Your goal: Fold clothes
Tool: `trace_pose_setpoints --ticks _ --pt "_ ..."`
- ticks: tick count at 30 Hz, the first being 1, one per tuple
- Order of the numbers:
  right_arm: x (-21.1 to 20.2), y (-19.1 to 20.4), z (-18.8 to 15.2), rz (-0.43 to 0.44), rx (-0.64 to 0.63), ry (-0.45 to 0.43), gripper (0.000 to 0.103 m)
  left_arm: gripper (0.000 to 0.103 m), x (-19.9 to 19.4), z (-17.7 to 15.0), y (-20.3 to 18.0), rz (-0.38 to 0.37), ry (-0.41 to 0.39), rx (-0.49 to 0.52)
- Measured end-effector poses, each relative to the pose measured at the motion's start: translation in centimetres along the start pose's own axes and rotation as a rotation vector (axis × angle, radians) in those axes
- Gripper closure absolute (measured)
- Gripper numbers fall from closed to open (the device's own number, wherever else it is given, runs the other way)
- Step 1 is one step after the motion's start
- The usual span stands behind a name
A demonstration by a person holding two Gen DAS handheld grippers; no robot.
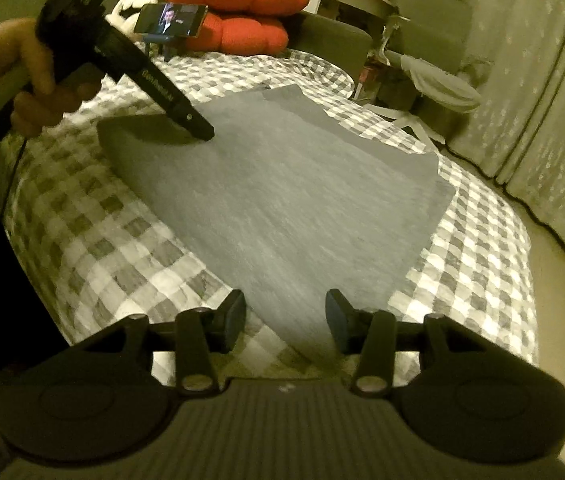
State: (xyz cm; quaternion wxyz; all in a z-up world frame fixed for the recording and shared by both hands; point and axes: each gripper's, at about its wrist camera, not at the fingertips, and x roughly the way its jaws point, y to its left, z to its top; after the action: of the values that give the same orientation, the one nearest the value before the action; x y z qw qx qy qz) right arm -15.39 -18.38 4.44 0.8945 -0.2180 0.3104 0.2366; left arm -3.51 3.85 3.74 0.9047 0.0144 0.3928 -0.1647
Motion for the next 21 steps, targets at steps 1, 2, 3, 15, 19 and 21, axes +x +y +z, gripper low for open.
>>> trace_pose_setpoints --ticks 1,2,3,15,19,21 --pt "0.0 0.0 -0.1 -0.007 -0.003 0.003 0.055 0.079 0.0 0.0 0.0 0.0 0.0 0.0" --pt "-0.2 -0.1 -0.1 -0.011 0.001 0.005 0.055 0.079 0.0 0.0 0.0 0.001 0.0 0.001" --pt "-0.3 -0.3 -0.2 -0.014 0.007 0.007 0.055 0.079 0.0 0.0 0.0 0.002 -0.001 0.003" --pt "-2.0 -3.6 1.2 0.046 0.232 -0.095 0.055 0.079 -0.8 0.8 -0.1 -0.006 -0.036 -0.012" --pt "-0.1 -5.2 3.1 0.034 0.328 -0.098 0.06 0.078 -0.7 1.4 -0.6 0.008 -0.07 0.006" --pt "2.1 -6.0 4.2 0.035 0.381 -0.064 0.065 0.078 -0.3 1.8 -0.7 0.017 -0.078 0.008"
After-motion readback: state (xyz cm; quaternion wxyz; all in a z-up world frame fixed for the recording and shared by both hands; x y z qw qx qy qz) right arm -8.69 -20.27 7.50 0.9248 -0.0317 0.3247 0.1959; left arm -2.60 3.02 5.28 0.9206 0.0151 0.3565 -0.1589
